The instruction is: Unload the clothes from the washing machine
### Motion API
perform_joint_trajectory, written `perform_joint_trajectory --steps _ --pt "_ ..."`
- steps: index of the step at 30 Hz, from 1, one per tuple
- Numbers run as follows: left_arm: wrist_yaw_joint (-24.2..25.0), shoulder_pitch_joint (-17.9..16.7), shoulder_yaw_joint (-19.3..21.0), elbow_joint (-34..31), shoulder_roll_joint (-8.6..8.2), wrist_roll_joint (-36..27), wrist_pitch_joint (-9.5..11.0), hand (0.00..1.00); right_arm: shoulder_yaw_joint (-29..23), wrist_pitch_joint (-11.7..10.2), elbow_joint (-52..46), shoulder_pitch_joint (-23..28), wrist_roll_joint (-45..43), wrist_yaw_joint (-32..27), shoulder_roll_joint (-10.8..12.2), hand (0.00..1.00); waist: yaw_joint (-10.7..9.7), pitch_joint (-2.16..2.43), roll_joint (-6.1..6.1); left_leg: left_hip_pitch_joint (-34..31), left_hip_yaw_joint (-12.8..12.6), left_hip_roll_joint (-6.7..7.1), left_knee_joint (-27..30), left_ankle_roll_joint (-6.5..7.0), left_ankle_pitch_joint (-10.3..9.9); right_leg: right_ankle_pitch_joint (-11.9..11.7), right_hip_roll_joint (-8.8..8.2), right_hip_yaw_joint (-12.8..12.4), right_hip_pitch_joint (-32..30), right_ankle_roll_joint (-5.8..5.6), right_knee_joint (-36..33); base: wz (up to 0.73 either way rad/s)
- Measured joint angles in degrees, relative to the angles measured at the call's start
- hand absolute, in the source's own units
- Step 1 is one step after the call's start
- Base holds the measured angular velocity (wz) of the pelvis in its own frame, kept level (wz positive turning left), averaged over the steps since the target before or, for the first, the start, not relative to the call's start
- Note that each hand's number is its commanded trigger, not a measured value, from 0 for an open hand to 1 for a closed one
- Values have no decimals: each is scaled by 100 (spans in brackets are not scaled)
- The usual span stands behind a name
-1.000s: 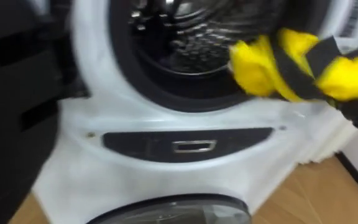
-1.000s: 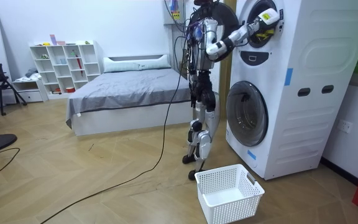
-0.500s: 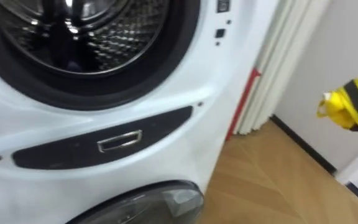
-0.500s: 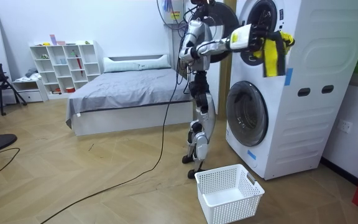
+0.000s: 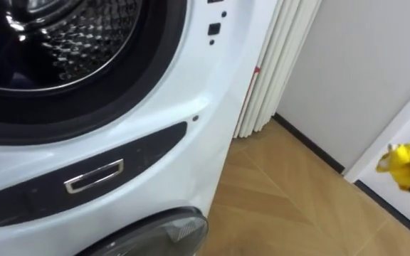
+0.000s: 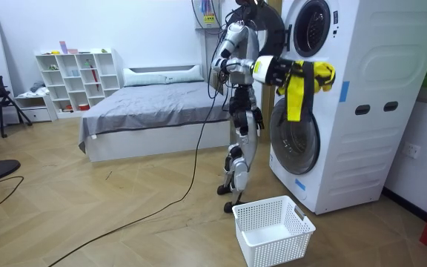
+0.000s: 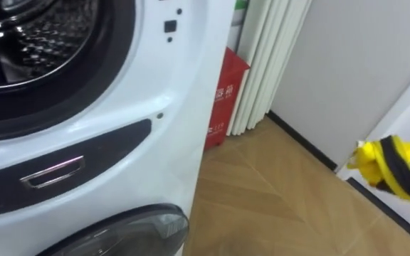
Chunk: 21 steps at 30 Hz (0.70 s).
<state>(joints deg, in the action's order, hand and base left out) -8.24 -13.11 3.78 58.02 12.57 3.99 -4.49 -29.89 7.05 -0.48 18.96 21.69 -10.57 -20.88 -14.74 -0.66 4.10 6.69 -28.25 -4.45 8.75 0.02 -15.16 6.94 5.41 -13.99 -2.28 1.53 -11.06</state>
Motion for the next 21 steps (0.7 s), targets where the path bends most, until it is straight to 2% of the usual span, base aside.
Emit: perform_joint_trajectory --steps 1,4,5,7,8,9,13,16,18,19,21 --pt "6 20 -63 4 0 -2 -3 0 56 0 74 -6 -1 0 9 100 11 -7 -30 -10 -2 -1 0 -2 -3 -1 7 0 -23 2 -7 -16" --pt "93 80 -291 0 0 -3 -5 0 324 0 426 -3 70 0 49 100 52 20 -209 -49 -115 -17 -1 -11 -19 -3 36 -5 -174 4 -87 -21" --pt "123 83 -336 9 0 -6 -6 0 450 1 516 -19 115 -3 49 100 109 15 -286 -92 -183 -19 8 -15 -31 -2 41 8 -233 5 -107 -31" --pt "141 119 -422 60 20 -5 13 0 655 -17 820 -150 159 8 52 100 86 38 -397 -195 -190 -14 63 -13 -30 -2 50 -6 -367 6 -217 -23" --pt "148 135 -426 91 22 -9 25 0 768 -22 1140 -224 171 19 62 100 103 26 -393 -221 -184 -4 104 -13 -30 0 59 -15 -412 8 -258 -13" --pt "160 145 -435 118 22 -6 35 0 828 -23 1409 -258 157 25 96 100 99 43 -427 -247 -182 -3 110 -13 -30 3 62 -22 -449 13 -252 -9" --pt "242 265 -463 113 20 -21 84 0 840 -102 2345 -459 105 15 130 100 76 64 -499 -539 -171 12 211 -3 -35 7 41 -30 -714 18 -284 -4" --pt "334 357 -539 158 19 -199 116 0 838 -210 3028 -734 145 31 128 100 47 66 -620 -720 -187 5 271 0 -34 -11 52 -55 -931 19 -295 -8" --pt "393 543 -716 188 18 -223 141 0 843 -404 3284 -950 148 30 124 100 -34 65 -815 -960 -225 15 301 27 -18 -28 48 -110 -1187 -2 -383 -11" --pt "394 573 -785 209 18 -223 155 0 847 -476 3385 -1037 145 39 122 100 -39 49 -879 -1017 -222 19 302 40 -10 -42 45 -122 -1242 -10 -415 -14" --pt "430 769 -1043 248 16 -267 219 0 960 -576 3715 -1375 148 -32 122 100 -48 32 -1085 -1212 -223 36 303 82 20 -45 39 -174 -1500 -17 -520 -13"
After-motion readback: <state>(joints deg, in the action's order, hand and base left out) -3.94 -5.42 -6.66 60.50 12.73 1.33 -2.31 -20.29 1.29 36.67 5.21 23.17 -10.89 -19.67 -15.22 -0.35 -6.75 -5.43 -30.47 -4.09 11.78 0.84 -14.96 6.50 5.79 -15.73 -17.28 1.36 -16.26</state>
